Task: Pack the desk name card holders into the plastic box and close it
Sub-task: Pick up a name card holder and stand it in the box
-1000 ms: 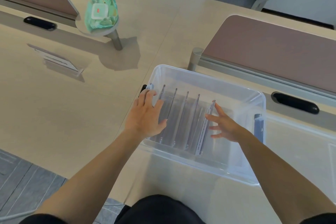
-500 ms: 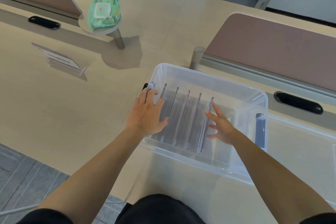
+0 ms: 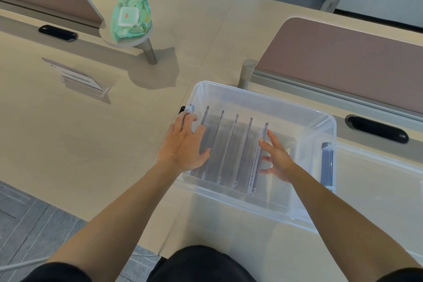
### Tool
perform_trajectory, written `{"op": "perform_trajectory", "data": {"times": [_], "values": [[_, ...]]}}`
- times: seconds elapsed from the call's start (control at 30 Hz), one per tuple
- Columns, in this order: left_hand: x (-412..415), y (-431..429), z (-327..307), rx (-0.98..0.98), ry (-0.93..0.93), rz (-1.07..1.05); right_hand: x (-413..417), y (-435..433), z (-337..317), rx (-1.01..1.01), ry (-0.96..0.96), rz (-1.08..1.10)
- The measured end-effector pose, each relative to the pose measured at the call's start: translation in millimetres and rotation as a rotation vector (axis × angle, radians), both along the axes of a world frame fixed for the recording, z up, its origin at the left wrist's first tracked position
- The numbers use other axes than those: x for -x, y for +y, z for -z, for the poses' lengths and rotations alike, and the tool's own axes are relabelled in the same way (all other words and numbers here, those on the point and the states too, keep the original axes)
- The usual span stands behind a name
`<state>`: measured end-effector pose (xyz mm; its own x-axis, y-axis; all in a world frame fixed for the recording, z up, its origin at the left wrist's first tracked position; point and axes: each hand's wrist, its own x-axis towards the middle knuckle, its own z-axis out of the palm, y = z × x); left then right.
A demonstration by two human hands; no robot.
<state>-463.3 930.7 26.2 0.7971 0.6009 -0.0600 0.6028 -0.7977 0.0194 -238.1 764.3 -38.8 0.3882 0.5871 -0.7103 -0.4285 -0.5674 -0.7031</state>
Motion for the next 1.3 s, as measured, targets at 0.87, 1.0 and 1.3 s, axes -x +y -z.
{"op": "perform_trajectory", "data": {"times": [0.87, 1.0, 1.3], "values": [[84, 112, -28, 0.529, -0.838, -0.806, 79, 159, -161, -0.339, -0.848, -0.485], [133, 183, -15, 0.551, -0.907, -0.936, 125, 238, -153, -0.323, -0.904, -0.653], [217, 364, 32, 0.702, -1.185, -1.230, 221, 424, -93, -0.160, -0.938, -0.835]]}}
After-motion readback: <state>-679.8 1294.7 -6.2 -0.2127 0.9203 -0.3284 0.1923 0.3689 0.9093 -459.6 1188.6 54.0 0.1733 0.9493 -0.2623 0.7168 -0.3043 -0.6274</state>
